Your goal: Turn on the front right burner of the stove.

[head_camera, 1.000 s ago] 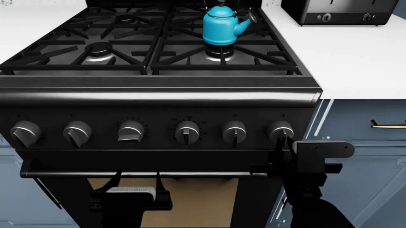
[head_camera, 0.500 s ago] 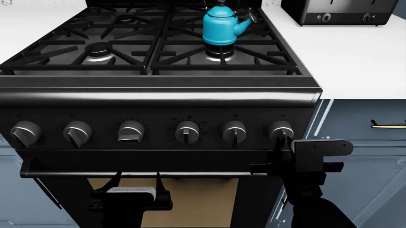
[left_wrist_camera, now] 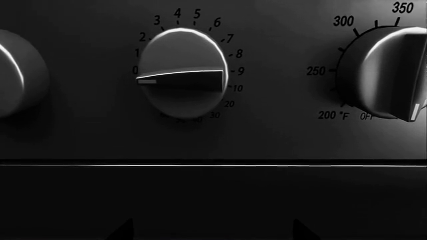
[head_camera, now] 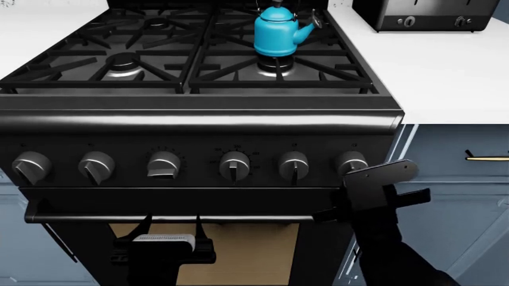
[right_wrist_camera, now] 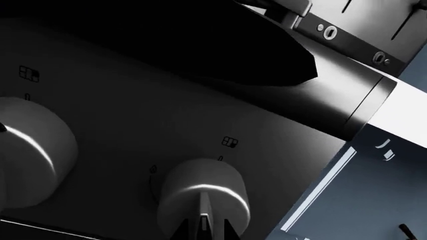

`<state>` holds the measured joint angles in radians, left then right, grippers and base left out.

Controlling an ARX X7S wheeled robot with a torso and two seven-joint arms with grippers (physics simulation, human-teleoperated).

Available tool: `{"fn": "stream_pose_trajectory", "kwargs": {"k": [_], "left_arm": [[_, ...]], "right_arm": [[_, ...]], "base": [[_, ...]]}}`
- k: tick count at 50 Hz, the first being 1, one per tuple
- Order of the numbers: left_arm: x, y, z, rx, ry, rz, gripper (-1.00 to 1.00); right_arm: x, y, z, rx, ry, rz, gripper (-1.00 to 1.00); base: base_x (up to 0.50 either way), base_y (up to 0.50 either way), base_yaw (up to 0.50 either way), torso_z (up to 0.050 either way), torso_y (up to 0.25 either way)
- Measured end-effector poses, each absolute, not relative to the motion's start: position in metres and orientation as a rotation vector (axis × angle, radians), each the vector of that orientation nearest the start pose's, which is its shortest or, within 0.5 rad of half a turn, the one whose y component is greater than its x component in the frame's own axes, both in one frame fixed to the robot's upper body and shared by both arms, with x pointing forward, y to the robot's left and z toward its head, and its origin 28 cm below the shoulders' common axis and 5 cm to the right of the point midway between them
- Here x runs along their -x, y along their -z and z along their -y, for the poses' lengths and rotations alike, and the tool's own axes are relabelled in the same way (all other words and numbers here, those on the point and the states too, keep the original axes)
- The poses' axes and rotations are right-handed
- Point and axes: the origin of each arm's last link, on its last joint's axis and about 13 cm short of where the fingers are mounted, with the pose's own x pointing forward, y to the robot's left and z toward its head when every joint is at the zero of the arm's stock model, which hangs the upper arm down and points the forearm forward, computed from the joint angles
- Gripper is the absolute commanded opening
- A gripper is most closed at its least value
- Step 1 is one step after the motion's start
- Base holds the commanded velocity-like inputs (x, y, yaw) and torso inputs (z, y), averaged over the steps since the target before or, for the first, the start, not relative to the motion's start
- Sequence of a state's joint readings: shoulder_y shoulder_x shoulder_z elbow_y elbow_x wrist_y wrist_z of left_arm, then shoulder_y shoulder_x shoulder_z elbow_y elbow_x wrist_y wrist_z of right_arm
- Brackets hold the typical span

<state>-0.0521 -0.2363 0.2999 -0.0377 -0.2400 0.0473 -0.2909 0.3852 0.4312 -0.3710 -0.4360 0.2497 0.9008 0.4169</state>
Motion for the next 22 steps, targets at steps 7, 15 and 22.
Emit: {"fn": "stream_pose_trajectory", "kwargs": {"k": [7,15,22], "left_arm": [[-0.2136,-0.0115,-0.2044,-0.004,-0.008,-0.007,1.0],[-0.2136,-0.0116,-0.2043,-0.004,-0.008,-0.007,1.0],[-0.2136,-0.0115,-0.2044,-0.004,-0.008,-0.007,1.0]], "right_arm": [[-0.2459,-0.1209,0.1166,0.477,0.078,-0.152,-1.0],[-0.2458,-0.1231,0.115,0.56,0.081,-0.163,-1.0],[-0.2459,-0.1231,0.1134,0.624,0.086,-0.167,-1.0]], "base": [[0.0,0.0,0.0,0.0,0.003],[0.0,0.0,0.0,0.0,0.001],[0.0,0.0,0.0,0.002,0.001]]}}
